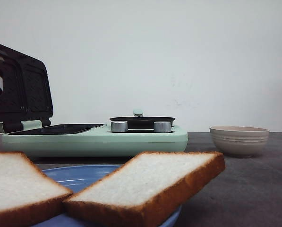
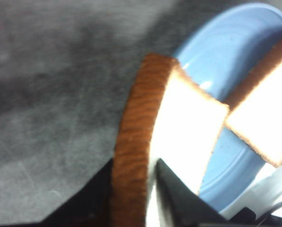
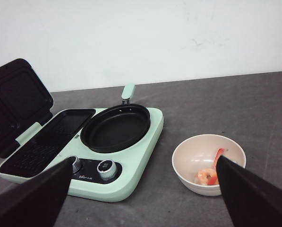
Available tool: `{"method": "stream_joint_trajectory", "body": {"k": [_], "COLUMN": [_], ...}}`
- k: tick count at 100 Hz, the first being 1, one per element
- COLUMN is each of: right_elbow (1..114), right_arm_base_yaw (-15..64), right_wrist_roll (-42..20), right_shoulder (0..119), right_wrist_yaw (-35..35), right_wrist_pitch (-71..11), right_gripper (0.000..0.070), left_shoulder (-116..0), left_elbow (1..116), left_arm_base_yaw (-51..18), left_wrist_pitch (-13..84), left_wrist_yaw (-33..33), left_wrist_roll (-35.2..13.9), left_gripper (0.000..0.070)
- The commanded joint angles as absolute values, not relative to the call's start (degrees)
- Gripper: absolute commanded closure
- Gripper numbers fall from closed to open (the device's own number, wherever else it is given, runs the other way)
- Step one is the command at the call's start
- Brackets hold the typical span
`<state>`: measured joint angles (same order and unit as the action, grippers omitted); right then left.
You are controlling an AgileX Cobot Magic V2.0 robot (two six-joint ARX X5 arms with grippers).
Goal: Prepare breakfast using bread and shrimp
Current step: 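Grasp the nearer bread slice on the blue plate with the left gripper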
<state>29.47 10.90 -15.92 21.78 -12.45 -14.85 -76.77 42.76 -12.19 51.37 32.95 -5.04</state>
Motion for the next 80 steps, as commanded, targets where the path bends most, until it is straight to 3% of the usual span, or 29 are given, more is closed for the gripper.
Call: {"method": "stream_joint_trajectory", "body": {"k": [1, 16, 41, 66, 80], "right_elbow": [29.93, 29.93, 29.93, 29.93, 29.93], "right_arm_base_yaw": [11.18, 11.18, 11.18, 11.18, 11.18], "right_wrist_roll": [-16.53, -16.53, -16.53, -16.51, -16.53], "right_shoulder": [21.85, 21.85, 21.85, 21.85, 21.85], "right_wrist_yaw": [-12.69, -12.64, -12.58, -12.38, -12.38], "right_wrist_pitch": [-14.50, -14.50, -14.48, -14.35, -14.17], "right_gripper": [0.0088, 0.0088, 0.0088, 0.0088, 0.0088], "left_shoulder": [-77.60, -77.12, -70.78, -66.98, -67.48], "left_elbow": [43.33, 43.77, 49.04, 57.80, 62.00], "left_arm_base_yaw": [-12.32, -12.32, -12.40, -12.40, -12.40], "left_wrist_pitch": [51.99, 53.12, 51.81, 42.59, 32.62], "left_wrist_yaw": [31.81, 33.69, 42.19, 41.36, 32.86], "left_wrist_roll": [-3.62, -3.42, -5.41, -12.21, -18.11], "left_gripper": [0.0696, 0.0696, 0.0696, 0.0696, 0.0696]}}
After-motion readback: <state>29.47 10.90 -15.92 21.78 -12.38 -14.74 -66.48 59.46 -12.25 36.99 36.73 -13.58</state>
